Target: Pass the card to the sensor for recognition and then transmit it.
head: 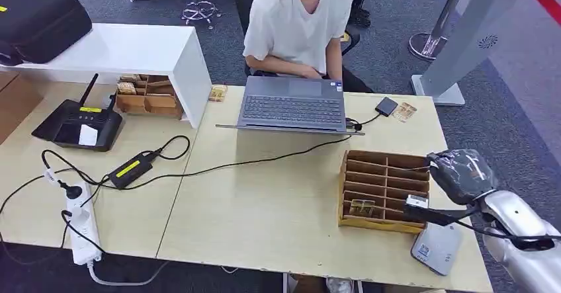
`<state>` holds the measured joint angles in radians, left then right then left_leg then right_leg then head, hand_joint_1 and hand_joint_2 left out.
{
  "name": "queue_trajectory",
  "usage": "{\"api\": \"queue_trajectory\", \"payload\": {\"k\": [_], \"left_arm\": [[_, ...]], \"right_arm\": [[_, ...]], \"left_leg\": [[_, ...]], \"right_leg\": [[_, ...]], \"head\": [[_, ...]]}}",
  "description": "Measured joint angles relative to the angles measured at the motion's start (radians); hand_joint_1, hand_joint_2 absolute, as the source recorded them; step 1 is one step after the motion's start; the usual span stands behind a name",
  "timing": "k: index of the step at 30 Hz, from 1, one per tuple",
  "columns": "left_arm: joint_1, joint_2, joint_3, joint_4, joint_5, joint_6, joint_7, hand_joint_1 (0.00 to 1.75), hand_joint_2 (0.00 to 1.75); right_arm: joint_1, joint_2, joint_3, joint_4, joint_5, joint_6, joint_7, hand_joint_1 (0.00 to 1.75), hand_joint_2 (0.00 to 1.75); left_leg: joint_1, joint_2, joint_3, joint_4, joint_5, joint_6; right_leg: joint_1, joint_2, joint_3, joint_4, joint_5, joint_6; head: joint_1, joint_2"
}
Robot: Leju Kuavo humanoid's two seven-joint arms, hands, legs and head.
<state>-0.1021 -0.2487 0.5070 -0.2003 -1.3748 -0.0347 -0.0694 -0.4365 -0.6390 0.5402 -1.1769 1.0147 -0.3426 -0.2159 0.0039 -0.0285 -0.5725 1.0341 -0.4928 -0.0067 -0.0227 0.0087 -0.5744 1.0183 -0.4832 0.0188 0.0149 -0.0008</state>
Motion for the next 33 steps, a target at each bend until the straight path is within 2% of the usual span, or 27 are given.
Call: {"api": "queue_trajectory", "payload": {"k": [16,24,30,33], "left_arm": [[-0.002,0.000,-0.012,0.000,-0.003,-0.006,-0.015,0.00,1.75],[-0.003,0.000,-0.014,0.000,-0.008,0.001,-0.005,0.00,1.75],[-0.006,0.000,-0.023,0.000,-0.015,0.004,-0.003,0.00,1.75],[-0.007,0.000,-0.031,0.000,-0.019,-0.008,-0.003,0.00,1.75]], "right_arm": [[0.008,-0.004,-0.019,-0.004,-0.028,0.008,-0.026,1.75,1.75],[-0.007,0.006,-0.018,-0.011,-0.001,-0.018,-0.042,1.75,1.75],[-0.022,0.030,-0.014,-0.028,0.009,-0.079,-0.046,1.75,1.75],[-0.023,0.047,-0.015,-0.039,0.026,-0.150,-0.045,1.75,1.75]], "left_leg": [[0.000,0.000,0.000,0.000,0.000,0.000],[0.000,0.000,0.000,0.000,0.000,0.000],[0.000,0.000,0.000,0.000,0.000,0.000],[0.000,0.000,0.000,0.000,0.000,0.000]], "right_leg": [[0.000,0.000,0.000,0.000,0.000,0.000],[0.000,0.000,0.000,0.001,0.000,0.000],[0.000,0.000,0.000,0.001,0.000,0.000],[0.000,-0.001,0.000,0.001,0.000,0.000]], "head": [[0.000,0.000],[0.000,0.000],[0.000,0.000],[0.000,0.000]]}}
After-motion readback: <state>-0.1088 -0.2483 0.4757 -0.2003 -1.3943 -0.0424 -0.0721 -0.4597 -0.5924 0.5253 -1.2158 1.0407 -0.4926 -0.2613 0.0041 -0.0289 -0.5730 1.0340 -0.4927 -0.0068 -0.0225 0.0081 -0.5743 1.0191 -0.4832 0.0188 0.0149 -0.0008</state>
